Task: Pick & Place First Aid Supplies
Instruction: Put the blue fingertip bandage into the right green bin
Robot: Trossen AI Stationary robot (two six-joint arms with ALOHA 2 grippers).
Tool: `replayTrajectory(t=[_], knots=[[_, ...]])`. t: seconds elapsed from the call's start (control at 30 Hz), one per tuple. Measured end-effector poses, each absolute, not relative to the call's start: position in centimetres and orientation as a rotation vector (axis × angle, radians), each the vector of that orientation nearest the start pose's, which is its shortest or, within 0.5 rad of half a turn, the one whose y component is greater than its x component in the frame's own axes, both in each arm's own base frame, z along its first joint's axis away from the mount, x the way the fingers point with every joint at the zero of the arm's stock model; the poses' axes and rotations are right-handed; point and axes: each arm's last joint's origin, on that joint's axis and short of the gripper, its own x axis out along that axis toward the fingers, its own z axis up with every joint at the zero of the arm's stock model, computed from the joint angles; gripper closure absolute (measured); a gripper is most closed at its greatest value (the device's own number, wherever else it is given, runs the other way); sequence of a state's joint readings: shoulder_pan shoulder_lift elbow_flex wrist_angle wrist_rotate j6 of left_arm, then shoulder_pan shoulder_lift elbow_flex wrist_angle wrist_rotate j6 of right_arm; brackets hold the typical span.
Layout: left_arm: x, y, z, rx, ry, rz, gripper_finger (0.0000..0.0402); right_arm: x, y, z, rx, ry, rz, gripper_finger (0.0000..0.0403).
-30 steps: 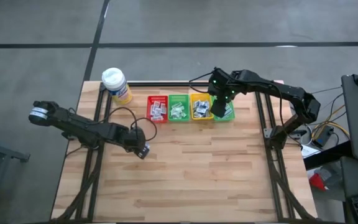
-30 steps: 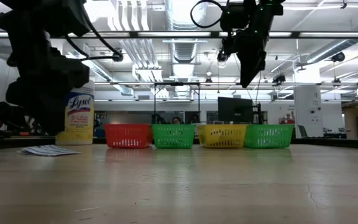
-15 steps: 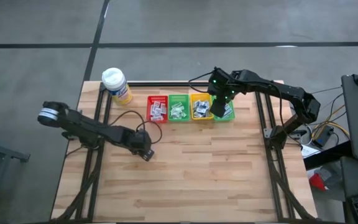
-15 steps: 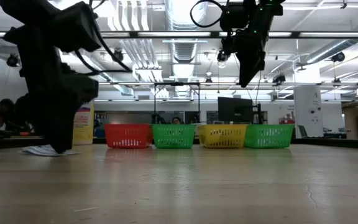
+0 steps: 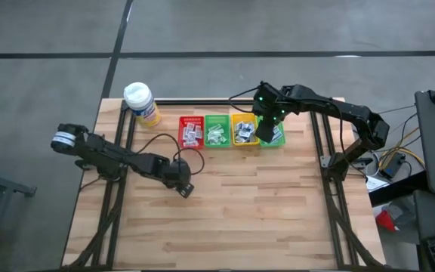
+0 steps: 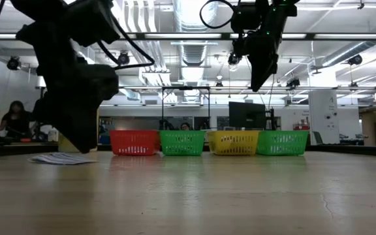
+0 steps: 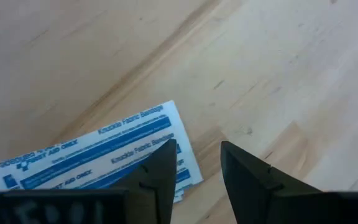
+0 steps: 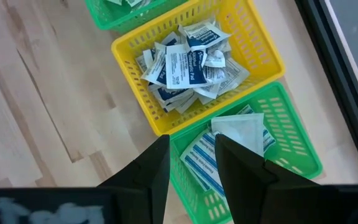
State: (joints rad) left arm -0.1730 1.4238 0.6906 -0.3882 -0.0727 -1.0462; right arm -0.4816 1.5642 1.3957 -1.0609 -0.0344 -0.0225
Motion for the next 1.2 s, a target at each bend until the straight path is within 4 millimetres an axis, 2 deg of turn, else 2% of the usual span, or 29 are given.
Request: replayTrajectory(t=[0.77, 1.0, 1.2], knots=[[24.2, -4.0, 15.4, -0.808, 1.036, 0.506, 0.0272, 26.9, -14.0, 29.5, 0.289, 1.19, -0.374, 0.028], [25.3, -4.4, 14.0, -0.831, 1.079, 0.475, 0.0272, 27.0, -14.0, 29.5, 0.287, 1.181, -0.376, 0.028], [26.4, -4.6, 14.7, -0.807, 1.056, 0.432, 0.0272, 27.0, -14.0, 29.5, 0.283, 1.181, -0.376, 0.028]])
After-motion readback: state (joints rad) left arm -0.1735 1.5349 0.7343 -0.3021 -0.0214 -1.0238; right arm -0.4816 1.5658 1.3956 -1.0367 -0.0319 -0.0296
